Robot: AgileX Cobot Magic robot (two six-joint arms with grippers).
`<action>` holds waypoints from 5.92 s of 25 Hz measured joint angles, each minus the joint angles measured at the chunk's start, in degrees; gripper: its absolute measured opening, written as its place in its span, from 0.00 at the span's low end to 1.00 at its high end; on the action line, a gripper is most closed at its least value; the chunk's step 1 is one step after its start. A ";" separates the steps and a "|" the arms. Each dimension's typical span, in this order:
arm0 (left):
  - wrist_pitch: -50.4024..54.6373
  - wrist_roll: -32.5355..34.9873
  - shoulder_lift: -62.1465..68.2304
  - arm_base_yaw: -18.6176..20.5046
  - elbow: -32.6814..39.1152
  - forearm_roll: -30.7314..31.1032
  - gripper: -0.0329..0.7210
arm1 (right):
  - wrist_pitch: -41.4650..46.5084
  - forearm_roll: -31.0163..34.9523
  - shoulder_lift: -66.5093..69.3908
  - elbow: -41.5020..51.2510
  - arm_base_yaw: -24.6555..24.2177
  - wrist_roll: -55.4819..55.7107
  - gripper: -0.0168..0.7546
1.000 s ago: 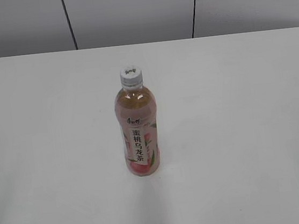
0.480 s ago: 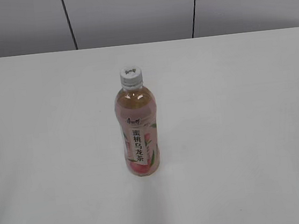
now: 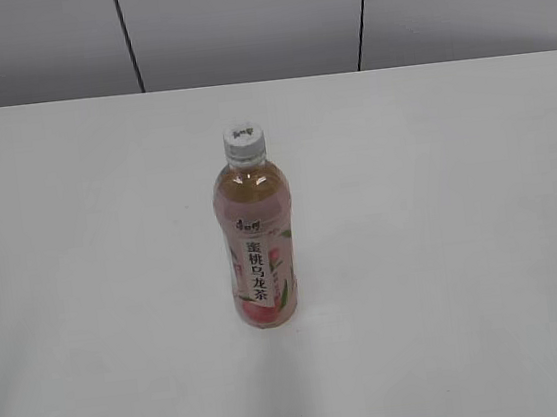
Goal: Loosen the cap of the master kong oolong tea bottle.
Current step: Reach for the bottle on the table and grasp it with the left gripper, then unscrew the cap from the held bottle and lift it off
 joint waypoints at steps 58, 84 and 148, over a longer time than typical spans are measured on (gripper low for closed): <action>-127.82 -26.64 104.28 0.00 9.56 49.38 0.84 | 0.00 0.00 0.00 0.00 0.00 0.00 0.68; -128.25 -26.71 104.73 -15.03 0.02 57.25 0.83 | 0.00 0.00 0.00 0.00 0.00 0.00 0.68; -128.46 -28.36 114.38 -19.93 -8.84 55.81 0.63 | -3.14 9.22 16.02 -6.76 0.00 -12.06 0.68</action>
